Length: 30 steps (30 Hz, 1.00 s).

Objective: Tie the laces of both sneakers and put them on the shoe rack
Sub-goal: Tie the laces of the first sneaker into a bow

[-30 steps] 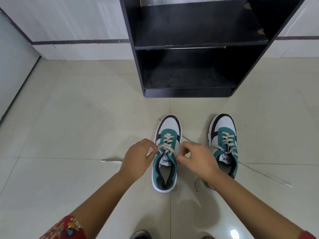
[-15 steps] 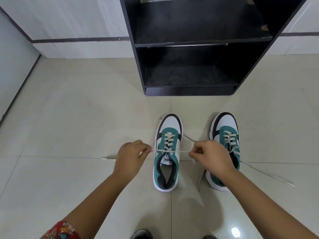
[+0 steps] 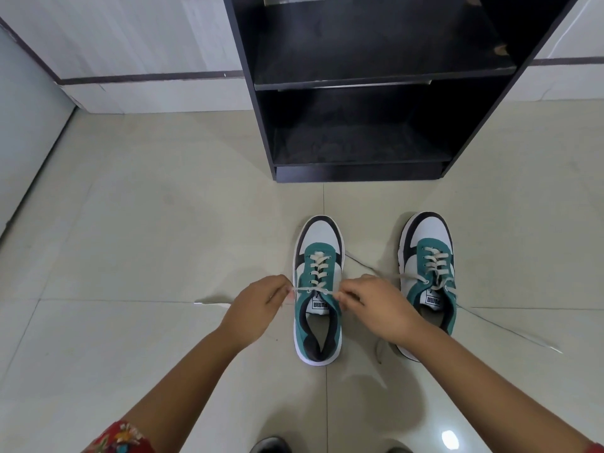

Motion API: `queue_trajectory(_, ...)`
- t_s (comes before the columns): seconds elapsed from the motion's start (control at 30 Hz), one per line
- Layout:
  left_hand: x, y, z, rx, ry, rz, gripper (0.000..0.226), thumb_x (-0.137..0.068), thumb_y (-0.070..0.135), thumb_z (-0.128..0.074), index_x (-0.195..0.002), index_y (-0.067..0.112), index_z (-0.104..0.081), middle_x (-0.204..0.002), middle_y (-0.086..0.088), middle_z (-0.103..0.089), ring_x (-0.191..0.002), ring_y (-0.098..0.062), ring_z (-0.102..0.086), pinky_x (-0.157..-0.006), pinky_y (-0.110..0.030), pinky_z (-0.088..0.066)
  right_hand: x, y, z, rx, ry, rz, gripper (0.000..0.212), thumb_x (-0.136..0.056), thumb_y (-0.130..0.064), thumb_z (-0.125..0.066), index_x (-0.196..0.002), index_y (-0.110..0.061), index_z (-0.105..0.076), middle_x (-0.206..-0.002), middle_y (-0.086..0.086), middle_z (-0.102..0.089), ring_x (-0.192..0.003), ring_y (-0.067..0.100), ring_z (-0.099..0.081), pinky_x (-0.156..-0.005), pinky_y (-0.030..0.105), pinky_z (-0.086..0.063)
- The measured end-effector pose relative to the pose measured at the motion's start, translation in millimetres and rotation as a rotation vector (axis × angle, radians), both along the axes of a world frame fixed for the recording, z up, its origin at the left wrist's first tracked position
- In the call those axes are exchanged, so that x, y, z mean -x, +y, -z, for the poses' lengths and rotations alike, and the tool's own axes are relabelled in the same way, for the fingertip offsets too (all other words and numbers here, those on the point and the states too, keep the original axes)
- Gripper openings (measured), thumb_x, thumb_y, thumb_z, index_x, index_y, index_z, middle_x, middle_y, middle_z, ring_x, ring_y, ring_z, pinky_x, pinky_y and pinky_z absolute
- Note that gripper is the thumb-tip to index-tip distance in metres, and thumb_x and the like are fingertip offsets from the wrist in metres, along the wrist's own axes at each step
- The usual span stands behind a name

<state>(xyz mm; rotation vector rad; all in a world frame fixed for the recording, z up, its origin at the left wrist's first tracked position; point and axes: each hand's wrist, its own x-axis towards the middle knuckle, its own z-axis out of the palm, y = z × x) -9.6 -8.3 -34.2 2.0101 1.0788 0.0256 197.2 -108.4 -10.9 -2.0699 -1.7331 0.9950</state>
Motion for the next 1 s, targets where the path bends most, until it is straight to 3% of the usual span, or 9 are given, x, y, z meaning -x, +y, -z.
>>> queue_trajectory(0.1, -2, -4, 2, -0.058, 0.012, -0.026, 0.022, -0.098, 0.021, -0.038, -0.085, 0.023, -0.055, -0.083, 0.004, -0.06, -0.083, -0.015, -0.057, -0.075, -0.03, -0.044, -2, -4, 7, 0.079, 0.13, 0.154, 0.032, -0.094, -0.029, -0.048, -0.074, -0.007, -0.06, -0.072, 0.009, -0.066, -0.065, 0.022, -0.056, -0.063, 0.033, -0.043)
queue_trajectory(0.23, 3, -6, 9, 0.036, -0.015, -0.126, 0.026, -0.097, 0.024, -0.039, -0.08, 0.024, -0.058, -0.081, 0.004, -0.064, -0.083, -0.014, -0.061, -0.078, -0.035, -0.047, -1, -10, 12, 0.111, 0.218, 0.288, 0.032, -0.093, -0.025, -0.05, -0.07, -0.004, -0.059, -0.061, 0.009, -0.057, -0.055, 0.015, -0.045, -0.055, 0.031, -0.035)
queue_trajectory(0.43, 9, -6, 10, 0.15, -0.094, -0.259, 0.027, -0.098, 0.017, -0.038, -0.081, 0.014, -0.06, -0.083, -0.002, -0.066, -0.083, -0.016, -0.065, -0.086, -0.041, -0.049, -3, -12, 19, 0.083, 0.362, 0.334, 0.033, -0.092, -0.028, -0.052, -0.06, -0.022, -0.057, -0.074, 0.02, -0.066, -0.063, 0.021, -0.052, -0.066, 0.035, -0.044)
queue_trajectory(0.53, 2, -7, 3, 0.324, -0.208, -0.394, 0.028, -0.099, 0.014, -0.034, -0.08, 0.006, -0.053, -0.087, 0.004, -0.07, -0.074, -0.005, -0.068, -0.085, -0.029, -0.046, 0, -15, 21, 0.064, 0.453, 0.314, 0.034, -0.092, -0.027, -0.053, -0.059, -0.024, -0.056, -0.07, 0.015, -0.061, -0.066, 0.021, -0.051, -0.07, 0.037, -0.043)
queue_trajectory(0.63, -2, -8, -3, 0.495, -0.31, -0.55, 0.028, -0.098, 0.015, -0.036, -0.073, 0.012, -0.049, -0.099, -0.002, -0.074, -0.082, -0.016, -0.071, -0.076, -0.019, -0.046, 3, -17, 24, 0.058, 0.491, 0.31, 0.034, -0.092, -0.028, -0.053, -0.059, -0.024, -0.056, -0.072, 0.008, -0.06, -0.071, 0.022, -0.052, -0.071, 0.034, -0.04)
queue_trajectory(0.8, 0, -11, -1, 0.535, -0.294, -0.605, 0.03, -0.097, 0.019, -0.037, -0.071, 0.016, -0.051, -0.087, -0.011, -0.077, -0.099, -0.028, -0.066, -0.082, -0.025, -0.037, 3, -16, 26, 0.097, 0.529, 0.313, 0.036, -0.093, -0.027, -0.052, -0.057, -0.026, -0.057, -0.067, -0.005, -0.061, -0.071, 0.013, -0.052, -0.075, 0.033, -0.04)
queue_trajectory(0.87, 0, -10, -2, 0.523, -0.286, -0.615, 0.034, -0.097, 0.022, -0.038, -0.068, 0.019, -0.054, -0.082, -0.014, -0.076, -0.088, -0.027, -0.065, -0.085, -0.03, -0.039, 4, -16, 22, 0.061, 0.55, 0.31, 0.037, -0.094, -0.022, -0.051, -0.058, -0.027, -0.057, -0.07, -0.007, -0.061, -0.073, 0.008, -0.055, -0.078, 0.03, -0.04)
queue_trajectory(1.0, -5, -6, -20, 0.568, -0.494, -0.583, 0.029, -0.099, 0.021, -0.036, -0.077, 0.01, -0.05, -0.104, -0.008, -0.075, -0.058, -0.017, -0.056, -0.073, -0.028, -0.043, 10, -8, -2, -0.147, 0.778, 0.399, 0.038, -0.096, -0.006, -0.042, -0.06, -0.012, -0.053, -0.099, 0.004, -0.062, -0.092, -0.008, -0.058, -0.082, 0.009, -0.039)
